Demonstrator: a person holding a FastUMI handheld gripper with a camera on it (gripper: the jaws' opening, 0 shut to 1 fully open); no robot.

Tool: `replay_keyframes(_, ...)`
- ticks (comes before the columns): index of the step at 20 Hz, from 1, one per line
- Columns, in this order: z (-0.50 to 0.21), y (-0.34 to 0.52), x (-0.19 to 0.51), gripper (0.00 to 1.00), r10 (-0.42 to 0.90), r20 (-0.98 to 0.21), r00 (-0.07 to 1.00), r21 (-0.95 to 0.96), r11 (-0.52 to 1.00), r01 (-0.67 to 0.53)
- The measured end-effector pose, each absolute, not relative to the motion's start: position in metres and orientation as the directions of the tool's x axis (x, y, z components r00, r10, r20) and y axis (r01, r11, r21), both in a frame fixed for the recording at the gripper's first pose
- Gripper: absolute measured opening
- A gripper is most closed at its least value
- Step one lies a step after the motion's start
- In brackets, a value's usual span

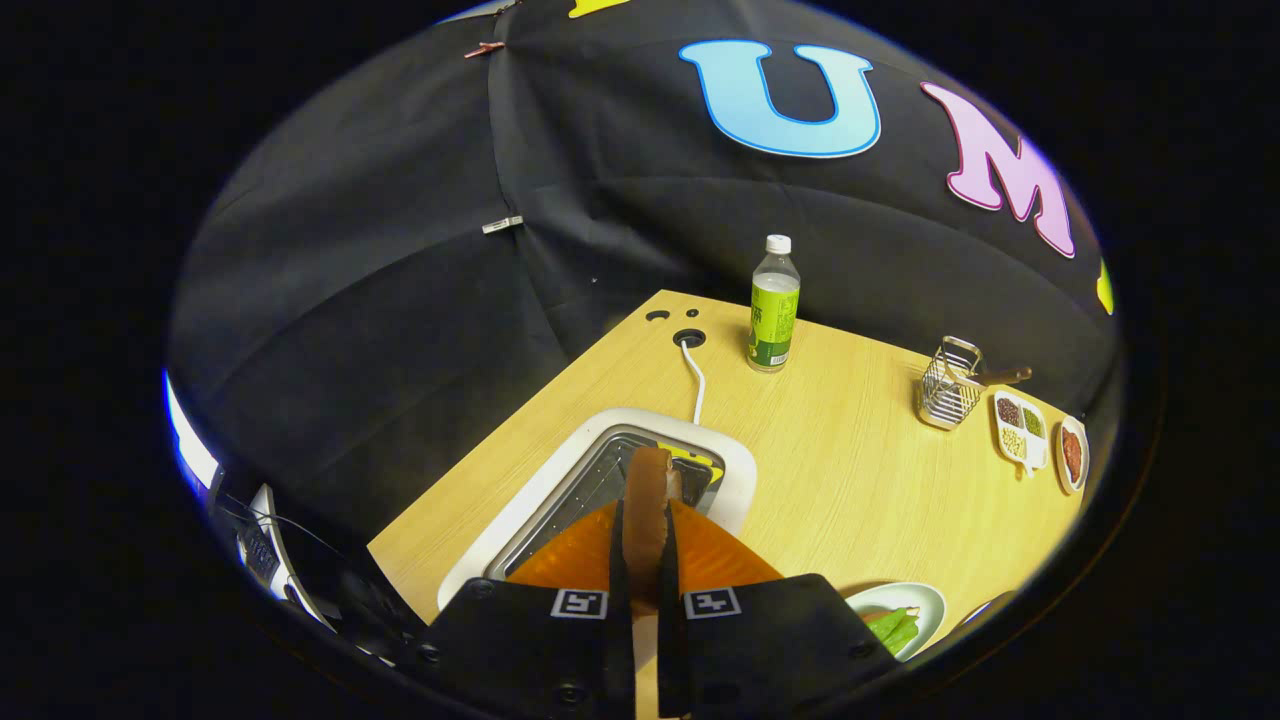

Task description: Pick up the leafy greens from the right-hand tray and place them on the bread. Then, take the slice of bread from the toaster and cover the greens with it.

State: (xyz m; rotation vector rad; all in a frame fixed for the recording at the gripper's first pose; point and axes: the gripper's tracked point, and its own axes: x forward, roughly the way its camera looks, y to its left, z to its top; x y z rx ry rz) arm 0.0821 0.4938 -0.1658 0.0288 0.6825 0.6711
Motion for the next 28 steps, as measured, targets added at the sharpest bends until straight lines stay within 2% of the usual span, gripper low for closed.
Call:
replay_keyframes(10, -0.094, 0.452, 0.090, 0.11, 0.644, -0.484, 0.592, 0.340, 0.762, -0.551)
replay_keyframes(16, -0.081, 0.394, 0.101, 0.11, 0.617, -0.466, 0.634, 0.325, 0.786, -0.526)
replay_keyframes(28, -0.168, 0.298, 0.089, 0.11, 0.547, -0.568, 0.614, 0.417, 0.835, -0.358)
